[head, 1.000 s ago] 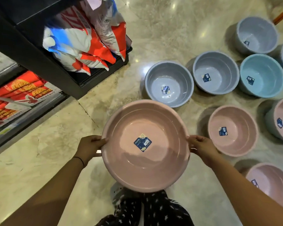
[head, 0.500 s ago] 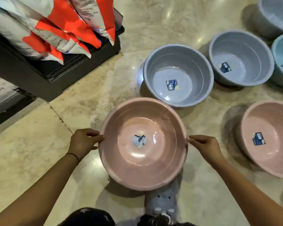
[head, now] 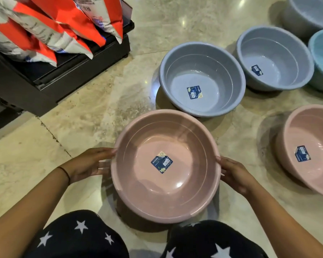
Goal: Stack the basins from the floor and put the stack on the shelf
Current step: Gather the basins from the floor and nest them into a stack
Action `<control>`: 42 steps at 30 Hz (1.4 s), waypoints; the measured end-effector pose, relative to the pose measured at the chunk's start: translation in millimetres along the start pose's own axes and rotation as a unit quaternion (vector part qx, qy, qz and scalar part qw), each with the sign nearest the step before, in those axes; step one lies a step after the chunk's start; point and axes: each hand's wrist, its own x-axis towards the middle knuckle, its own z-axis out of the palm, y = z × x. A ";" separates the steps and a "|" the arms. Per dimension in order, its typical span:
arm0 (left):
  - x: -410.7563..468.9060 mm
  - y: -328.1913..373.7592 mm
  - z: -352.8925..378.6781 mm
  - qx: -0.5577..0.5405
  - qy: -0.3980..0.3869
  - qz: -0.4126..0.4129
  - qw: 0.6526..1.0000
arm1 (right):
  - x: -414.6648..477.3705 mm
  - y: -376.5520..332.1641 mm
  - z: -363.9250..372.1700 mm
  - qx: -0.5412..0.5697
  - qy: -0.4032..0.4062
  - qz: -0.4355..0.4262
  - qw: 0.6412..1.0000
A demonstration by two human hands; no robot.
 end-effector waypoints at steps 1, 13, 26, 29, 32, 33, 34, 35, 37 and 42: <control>0.9 1.1 6.0 -0.002 -0.002 -0.002 1.000 | -0.6 -1.1 0.7 0.004 0.005 -0.002 1.000; -70.0 83.1 51.7 0.027 0.128 0.031 0.991 | -66.5 -77.0 6.2 0.022 0.030 -0.007 0.999; -227.4 214.3 132.7 0.027 0.142 0.031 0.989 | -229.3 -210.5 -28.9 0.047 0.031 -0.011 0.998; -253.5 239.7 153.3 0.033 0.147 0.027 0.988 | -256.4 -230.3 -37.5 0.046 0.038 0.002 0.998; -277.3 262.0 171.6 0.035 0.154 0.022 0.987 | -278.2 -249.1 -42.9 0.061 0.052 0.008 0.997; -284.7 268.7 177.2 0.037 0.157 0.022 0.987 | -284.4 -256.0 -43.8 0.067 0.054 0.010 0.996; -290.9 274.5 181.8 0.039 0.160 0.022 0.986 | -289.7 -262.6 -44.5 0.069 0.055 0.012 0.996; -295.7 279.2 185.5 0.042 0.164 0.023 0.985 | -294.2 -268.0 -44.9 0.069 0.056 0.013 0.996; -301.5 287.5 191.6 0.040 0.169 0.026 0.985 | -299.7 -275.7 -45.8 0.074 0.059 0.013 0.995; -294.8 302.6 196.3 0.036 0.180 0.014 0.983 | -296.7 -289.6 -43.2 0.088 0.089 0.024 0.992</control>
